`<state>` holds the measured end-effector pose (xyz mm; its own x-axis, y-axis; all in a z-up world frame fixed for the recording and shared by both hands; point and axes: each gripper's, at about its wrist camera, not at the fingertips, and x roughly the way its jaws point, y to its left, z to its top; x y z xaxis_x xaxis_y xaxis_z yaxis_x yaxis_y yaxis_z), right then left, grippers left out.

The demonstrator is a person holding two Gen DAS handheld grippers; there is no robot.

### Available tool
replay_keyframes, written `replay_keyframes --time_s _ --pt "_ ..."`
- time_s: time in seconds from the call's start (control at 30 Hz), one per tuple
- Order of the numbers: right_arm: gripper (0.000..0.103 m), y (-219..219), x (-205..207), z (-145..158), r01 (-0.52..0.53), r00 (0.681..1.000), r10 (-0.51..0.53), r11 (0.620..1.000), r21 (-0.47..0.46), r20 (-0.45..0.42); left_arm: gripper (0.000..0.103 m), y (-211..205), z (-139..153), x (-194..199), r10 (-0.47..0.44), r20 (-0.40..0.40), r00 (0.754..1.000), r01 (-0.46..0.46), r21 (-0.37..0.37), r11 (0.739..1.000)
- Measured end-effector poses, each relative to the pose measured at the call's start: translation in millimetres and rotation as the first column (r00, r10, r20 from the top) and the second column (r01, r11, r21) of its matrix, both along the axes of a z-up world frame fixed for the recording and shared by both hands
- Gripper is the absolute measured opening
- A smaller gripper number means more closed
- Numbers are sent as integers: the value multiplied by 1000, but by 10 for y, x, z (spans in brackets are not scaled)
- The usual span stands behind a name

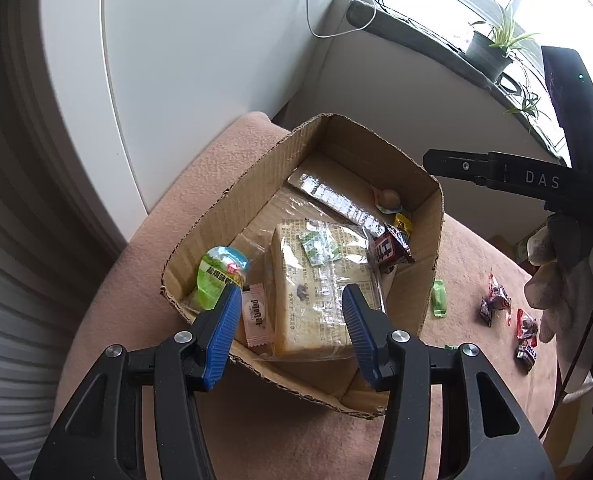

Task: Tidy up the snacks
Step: 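Carry the jelly cup and chocolate egg into the box and open both tools, then grasp the green wrapped candy with the left tool while the right tool grasps the small Snickers bar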

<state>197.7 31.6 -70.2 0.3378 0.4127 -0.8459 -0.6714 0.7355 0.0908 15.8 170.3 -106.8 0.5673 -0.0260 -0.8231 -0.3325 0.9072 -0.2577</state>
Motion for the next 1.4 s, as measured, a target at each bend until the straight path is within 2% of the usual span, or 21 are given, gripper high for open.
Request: replay_keyframes --time_s 0.37,0.7,0.97,1.27,1.4 --pt "78 -528 -98 159 67 998 -68 997 36 7 51 -231 122 16 -68 25 997 68 9 998" --pt "78 -1538 -280 173 230 973 -229 970 74 -23 51 -679 190 103 -189 34 981 188 16 982" --pt "78 -2497 -468 35 422 905 -414 902 91 -93 51 -1030 130 190 -286 23 958 287 -6 958" --pt "78 -3445 -672 -279 608 788 -588 791 74 -183 51 -1450 -17 324 -396 -7 918 396 -34 918" --pt "78 -3625 -722 -411 622 773 -595 780 76 -218 51 -1578 -104 394 -427 -27 904 425 -55 903"
